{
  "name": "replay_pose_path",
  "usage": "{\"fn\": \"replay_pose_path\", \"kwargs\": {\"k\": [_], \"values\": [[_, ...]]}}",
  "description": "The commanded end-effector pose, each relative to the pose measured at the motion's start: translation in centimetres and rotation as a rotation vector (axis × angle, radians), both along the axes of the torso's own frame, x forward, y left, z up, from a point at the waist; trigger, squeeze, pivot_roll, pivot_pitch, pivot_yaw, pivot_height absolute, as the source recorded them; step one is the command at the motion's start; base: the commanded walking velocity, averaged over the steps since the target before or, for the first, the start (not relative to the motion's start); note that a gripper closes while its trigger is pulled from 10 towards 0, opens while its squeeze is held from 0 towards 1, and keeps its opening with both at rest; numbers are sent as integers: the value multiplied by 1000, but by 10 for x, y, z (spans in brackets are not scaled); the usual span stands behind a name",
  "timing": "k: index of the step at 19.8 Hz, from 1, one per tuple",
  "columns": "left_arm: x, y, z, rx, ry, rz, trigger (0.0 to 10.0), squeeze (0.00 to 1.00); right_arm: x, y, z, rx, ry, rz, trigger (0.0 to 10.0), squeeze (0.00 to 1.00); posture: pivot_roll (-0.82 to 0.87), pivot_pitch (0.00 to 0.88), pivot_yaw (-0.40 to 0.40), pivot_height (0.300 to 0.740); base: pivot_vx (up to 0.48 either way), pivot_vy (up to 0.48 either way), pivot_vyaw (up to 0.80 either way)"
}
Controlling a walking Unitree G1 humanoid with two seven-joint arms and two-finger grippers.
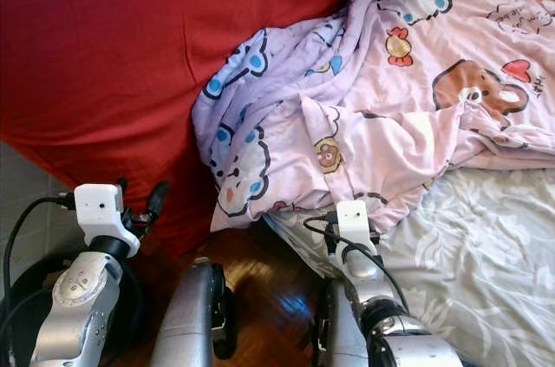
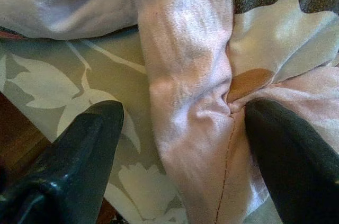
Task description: Clean up the room
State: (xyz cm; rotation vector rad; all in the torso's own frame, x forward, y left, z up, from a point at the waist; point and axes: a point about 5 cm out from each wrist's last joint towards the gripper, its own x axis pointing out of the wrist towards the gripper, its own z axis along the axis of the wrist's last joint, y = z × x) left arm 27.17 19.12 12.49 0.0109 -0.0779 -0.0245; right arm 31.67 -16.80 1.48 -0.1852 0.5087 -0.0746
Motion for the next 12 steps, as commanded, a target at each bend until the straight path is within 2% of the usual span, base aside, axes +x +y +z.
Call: {"fn": "replay_pose_path", "kwargs": {"k": [1,6,8,9,10,12], "values": [[-5,1,-5,3,32,3,10000,0,-4,-1,-5,6,15,-12,10000,0,178,361,87,612,0,0,0],[-7,0,-7,-3,46,5,10000,0,-11,-25,-9,-95,66,-99,10000,0,175,358,85,612,0,0,0],[-8,0,-7,-3,51,8,10000,0,-12,-29,-9,-100,66,-117,10000,0,175,360,85,612,0,0,0],[-8,0,-7,-2,53,10,10000,0,-11,-31,-8,-105,62,-119,1804,0,175,360,85,612,0,0,0],[-8,1,-7,-3,52,11,10000,0,-11,-31,-8,-103,59,-119,0,0,175,360,86,612,0,0,0],[-7,0,-7,-1,52,11,10000,0,-9,-30,-6,-97,52,-115,0,0,172,358,84,612,0,0,0]]}}
